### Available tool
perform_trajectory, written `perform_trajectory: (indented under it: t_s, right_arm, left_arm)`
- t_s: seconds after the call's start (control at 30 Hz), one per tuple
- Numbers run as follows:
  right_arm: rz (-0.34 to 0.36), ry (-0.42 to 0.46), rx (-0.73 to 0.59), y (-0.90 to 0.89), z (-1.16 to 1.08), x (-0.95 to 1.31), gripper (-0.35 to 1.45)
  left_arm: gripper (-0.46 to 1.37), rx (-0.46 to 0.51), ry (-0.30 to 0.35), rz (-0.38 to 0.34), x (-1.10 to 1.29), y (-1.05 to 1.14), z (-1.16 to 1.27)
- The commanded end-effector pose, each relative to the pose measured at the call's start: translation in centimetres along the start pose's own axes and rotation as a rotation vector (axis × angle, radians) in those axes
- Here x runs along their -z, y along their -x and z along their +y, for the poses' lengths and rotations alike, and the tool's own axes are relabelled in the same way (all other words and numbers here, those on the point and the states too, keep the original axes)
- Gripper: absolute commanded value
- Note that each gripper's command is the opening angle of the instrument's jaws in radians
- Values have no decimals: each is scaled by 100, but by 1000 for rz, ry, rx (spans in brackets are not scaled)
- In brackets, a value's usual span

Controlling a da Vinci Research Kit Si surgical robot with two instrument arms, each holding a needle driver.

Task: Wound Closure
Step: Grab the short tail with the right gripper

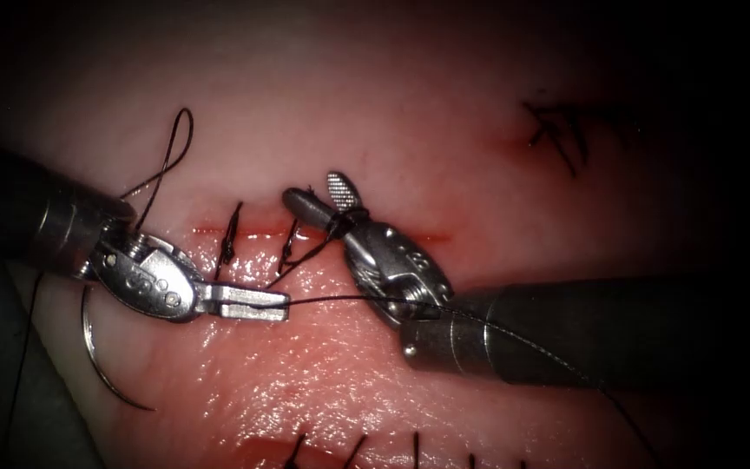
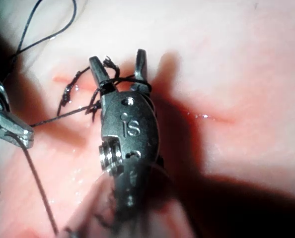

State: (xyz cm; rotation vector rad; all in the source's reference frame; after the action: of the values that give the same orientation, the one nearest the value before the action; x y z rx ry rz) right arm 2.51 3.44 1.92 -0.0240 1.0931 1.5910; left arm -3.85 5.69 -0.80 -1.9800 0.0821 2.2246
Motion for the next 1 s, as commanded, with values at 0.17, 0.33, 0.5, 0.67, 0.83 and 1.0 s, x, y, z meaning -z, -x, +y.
perform_trajectory:
  t_s: [0.17, 0.33, 0.5, 0.67, 0.83, 1.0]
  right_arm:
    - [-2, -9, 0, 2, -2, 0, -21]
    - [-8, -28, 0, 4, -5, -1, -35]
    - [-29, -75, 0, 6, -8, -1, -35]
    - [-27, -71, -1, 7, -11, 0, -35]
    - [-28, -71, -2, 5, -11, 1, -35]
    - [-28, -68, -8, 5, -12, 1, -35]
  left_arm:
    - [-35, 5, 7, 1, 0, 1, 0]
    - [-35, 5, 8, 1, 1, 2, 0]
    - [-35, 5, 8, 1, 1, 2, -1]
    - [-35, 5, 9, 1, 1, 3, -1]
    - [-35, 5, 9, 2, 1, 3, -2]
    - [-35, 5, 9, 2, 1, 4, -2]
